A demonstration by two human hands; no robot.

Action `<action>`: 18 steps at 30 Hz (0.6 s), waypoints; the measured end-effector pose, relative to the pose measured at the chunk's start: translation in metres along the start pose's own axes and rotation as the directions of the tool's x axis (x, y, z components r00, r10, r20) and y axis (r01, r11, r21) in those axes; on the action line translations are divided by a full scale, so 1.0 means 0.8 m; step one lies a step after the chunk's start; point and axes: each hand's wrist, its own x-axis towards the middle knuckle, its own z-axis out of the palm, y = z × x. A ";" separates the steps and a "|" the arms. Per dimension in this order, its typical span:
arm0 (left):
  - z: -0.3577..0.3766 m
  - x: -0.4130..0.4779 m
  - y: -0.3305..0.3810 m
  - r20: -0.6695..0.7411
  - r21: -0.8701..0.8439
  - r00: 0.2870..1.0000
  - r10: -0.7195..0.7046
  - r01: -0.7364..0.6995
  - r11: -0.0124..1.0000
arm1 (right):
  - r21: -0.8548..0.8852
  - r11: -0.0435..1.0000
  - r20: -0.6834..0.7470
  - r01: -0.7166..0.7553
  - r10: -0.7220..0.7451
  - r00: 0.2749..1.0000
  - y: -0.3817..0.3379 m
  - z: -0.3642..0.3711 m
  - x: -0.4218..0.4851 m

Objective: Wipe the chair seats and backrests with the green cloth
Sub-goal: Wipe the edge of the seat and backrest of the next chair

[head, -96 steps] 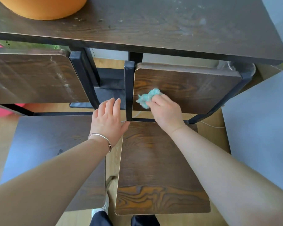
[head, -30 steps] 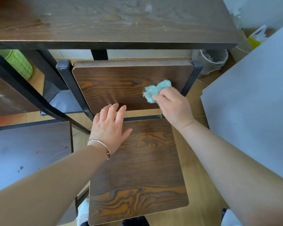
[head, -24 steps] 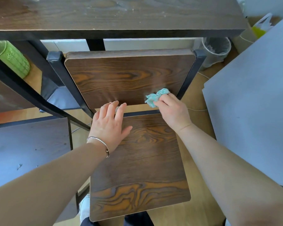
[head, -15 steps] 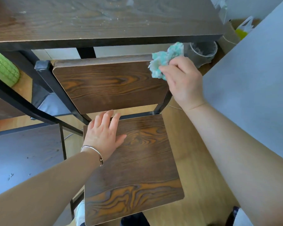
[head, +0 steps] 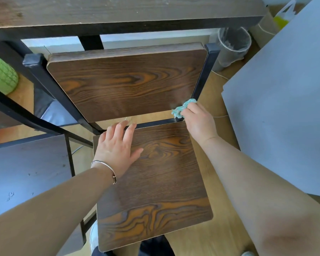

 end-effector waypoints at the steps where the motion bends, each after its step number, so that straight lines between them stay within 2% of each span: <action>1: 0.000 -0.001 0.001 0.000 0.004 1.000 0.003 -0.003 1.000 | 0.007 1.000 0.006 -0.021 0.021 1.000 0.000 0.001 0.001; 3: -0.002 -0.002 0.003 -0.002 0.004 1.000 0.009 -0.009 1.000 | 0.057 0.997 -0.032 -0.045 0.047 0.998 0.000 -0.008 0.001; 5: -0.003 -0.002 0.006 -0.016 -0.007 1.000 0.018 -0.018 1.000 | 0.142 0.987 -0.152 -0.072 0.094 0.984 0.000 -0.038 0.006; 8: -0.003 -0.002 0.011 -0.043 -0.002 0.998 0.042 -0.042 0.999 | 0.156 0.988 -0.445 -0.025 0.093 0.891 0.000 -0.112 0.032; 10: -0.003 0.000 0.015 -0.060 -0.008 0.997 0.048 -0.048 0.999 | 0.100 0.993 -0.538 0.058 0.005 0.843 0.003 -0.149 0.049; 14: 0.001 0.005 0.026 -0.072 -0.028 0.996 0.057 -0.059 0.998 | 0.057 0.990 -0.526 0.127 -0.078 0.847 0.014 -0.160 0.057; 18: 0.009 0.008 0.033 -0.048 -0.026 0.995 0.086 -0.087 0.996 | 0.104 0.987 -0.403 0.122 -0.071 0.913 0.024 -0.110 0.032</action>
